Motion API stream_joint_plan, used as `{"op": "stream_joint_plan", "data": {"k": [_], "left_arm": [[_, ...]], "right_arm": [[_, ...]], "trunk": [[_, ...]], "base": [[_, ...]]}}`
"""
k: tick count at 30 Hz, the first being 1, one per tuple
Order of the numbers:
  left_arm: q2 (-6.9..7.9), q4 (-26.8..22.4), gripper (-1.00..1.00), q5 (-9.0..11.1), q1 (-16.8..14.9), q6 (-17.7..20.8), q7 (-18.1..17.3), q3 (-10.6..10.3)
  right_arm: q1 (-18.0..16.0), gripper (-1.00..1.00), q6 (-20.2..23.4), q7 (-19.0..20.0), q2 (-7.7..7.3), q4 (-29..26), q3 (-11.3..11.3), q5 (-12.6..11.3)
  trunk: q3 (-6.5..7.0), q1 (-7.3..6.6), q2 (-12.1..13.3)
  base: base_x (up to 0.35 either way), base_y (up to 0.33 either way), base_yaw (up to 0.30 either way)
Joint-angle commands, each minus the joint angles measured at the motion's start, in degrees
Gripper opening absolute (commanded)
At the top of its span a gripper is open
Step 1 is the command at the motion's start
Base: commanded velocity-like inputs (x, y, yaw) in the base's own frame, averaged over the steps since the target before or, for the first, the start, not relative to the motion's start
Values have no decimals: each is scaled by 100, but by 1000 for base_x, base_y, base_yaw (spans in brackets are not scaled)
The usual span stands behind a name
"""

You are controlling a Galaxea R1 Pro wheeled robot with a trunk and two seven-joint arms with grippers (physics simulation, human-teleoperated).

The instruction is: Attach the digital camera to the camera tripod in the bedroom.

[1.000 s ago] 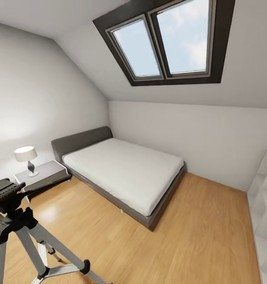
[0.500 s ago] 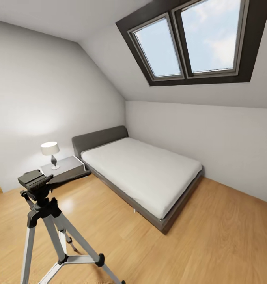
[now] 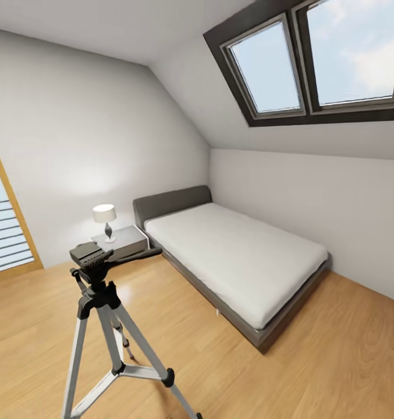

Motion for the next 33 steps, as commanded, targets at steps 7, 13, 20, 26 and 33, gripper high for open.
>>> {"op": "stream_joint_plan", "data": {"k": [7, 13, 20, 26, 33], "left_arm": [[-6, 4, -100, 52, -3, -4, 13, -37], [-8, 4, -100, 48, -3, -9, 13, -41], [-9, 4, -100, 40, -3, -5, 13, -45], [-9, 4, -100, 29, -3, -6, 13, -48], [-9, 4, -100, 32, -3, -5, 13, -47]], "right_arm": [[-5, 100, -34, 6, -3, 17, 38, 22], [-5, 100, -34, 6, -3, 21, 38, 22], [-5, 100, -33, 6, 0, 20, 38, 22], [-5, 100, -31, 6, 5, 21, 37, 22], [-5, 100, -34, 6, 6, 20, 38, 22]], "trunk": [[-2, 2, -4], [-2, 2, -4], [-2, 2, -4], [-2, 2, -4], [-2, 2, -4]], "base": [[0, 0, 283], [10, -1, 283], [161, -117, 283], [227, -181, 283], [234, -190, 283]]}}
